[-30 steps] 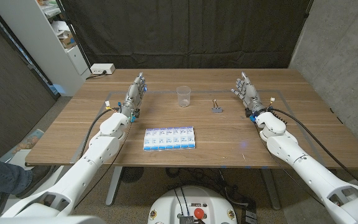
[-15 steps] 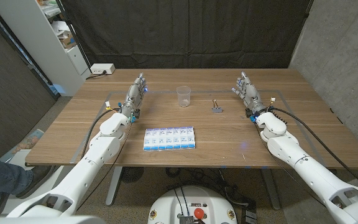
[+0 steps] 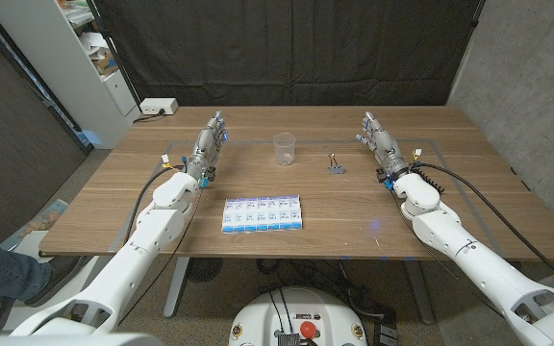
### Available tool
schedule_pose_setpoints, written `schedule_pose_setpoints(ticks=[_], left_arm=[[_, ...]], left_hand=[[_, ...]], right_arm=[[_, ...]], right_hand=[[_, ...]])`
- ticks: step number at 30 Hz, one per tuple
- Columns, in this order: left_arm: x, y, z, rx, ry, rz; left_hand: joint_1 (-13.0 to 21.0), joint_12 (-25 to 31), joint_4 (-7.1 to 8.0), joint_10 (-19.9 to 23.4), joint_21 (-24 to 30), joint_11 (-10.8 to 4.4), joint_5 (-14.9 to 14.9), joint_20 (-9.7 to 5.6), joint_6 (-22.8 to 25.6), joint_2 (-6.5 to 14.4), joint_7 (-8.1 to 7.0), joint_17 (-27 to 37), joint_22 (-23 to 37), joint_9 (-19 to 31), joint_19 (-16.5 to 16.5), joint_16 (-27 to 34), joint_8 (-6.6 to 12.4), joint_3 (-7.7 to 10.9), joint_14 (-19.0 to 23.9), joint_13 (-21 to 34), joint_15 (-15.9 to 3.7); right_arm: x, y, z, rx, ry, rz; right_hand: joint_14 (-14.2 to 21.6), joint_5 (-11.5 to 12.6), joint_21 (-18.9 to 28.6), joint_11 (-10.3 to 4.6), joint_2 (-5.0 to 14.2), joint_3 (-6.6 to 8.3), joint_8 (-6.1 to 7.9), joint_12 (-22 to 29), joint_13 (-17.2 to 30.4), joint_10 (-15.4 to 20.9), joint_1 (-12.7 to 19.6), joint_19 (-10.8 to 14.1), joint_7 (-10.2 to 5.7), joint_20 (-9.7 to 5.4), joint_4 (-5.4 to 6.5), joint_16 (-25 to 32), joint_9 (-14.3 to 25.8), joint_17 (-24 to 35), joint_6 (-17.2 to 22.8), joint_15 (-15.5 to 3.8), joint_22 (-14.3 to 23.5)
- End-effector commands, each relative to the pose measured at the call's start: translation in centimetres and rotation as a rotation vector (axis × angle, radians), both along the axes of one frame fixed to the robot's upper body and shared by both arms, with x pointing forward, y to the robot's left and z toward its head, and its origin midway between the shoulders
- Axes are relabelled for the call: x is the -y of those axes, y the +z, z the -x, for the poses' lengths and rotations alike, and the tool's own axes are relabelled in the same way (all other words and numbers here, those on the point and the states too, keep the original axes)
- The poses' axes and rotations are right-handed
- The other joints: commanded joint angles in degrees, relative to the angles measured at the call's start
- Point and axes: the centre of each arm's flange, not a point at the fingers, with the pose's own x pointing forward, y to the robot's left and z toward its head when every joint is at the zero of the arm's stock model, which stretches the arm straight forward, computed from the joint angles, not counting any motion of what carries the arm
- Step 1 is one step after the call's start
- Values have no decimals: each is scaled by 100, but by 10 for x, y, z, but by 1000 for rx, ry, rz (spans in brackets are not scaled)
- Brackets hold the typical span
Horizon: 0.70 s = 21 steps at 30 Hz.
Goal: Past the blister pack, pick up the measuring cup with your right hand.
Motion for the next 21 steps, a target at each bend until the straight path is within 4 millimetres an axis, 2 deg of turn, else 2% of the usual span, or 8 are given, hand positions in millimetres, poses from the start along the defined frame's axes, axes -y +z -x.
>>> schedule_pose_setpoints(ticks=[1, 21], left_arm=[[-1, 6, 4, 9, 6, -11], [6, 4, 4, 8, -3, -17]], left_hand=[[72, 29, -28, -156, 36, -3, 44, 43, -17, 7, 1, 14, 25, 17, -473, 30, 21, 34, -388, 19, 7], [96, 29, -38, -168, 32, 3, 43, 59, -13, 21, -4, 14, 26, 17, -505, 26, 20, 29, -407, 20, 11]], right_arm=[[-5, 2, 2, 39, -25, 35], [-4, 9, 12, 78, -55, 99]], right_hand=[[16, 41, 2, -17, -7, 26, 43, 31, 19, -2, 67, -1, 18, -16, -40, 24, 12, 8, 26, 25, 28], [-11, 99, -29, -13, 20, 31, 36, 23, 21, -19, 144, -111, -16, -3, -78, 10, 13, 4, 21, 8, 28]])
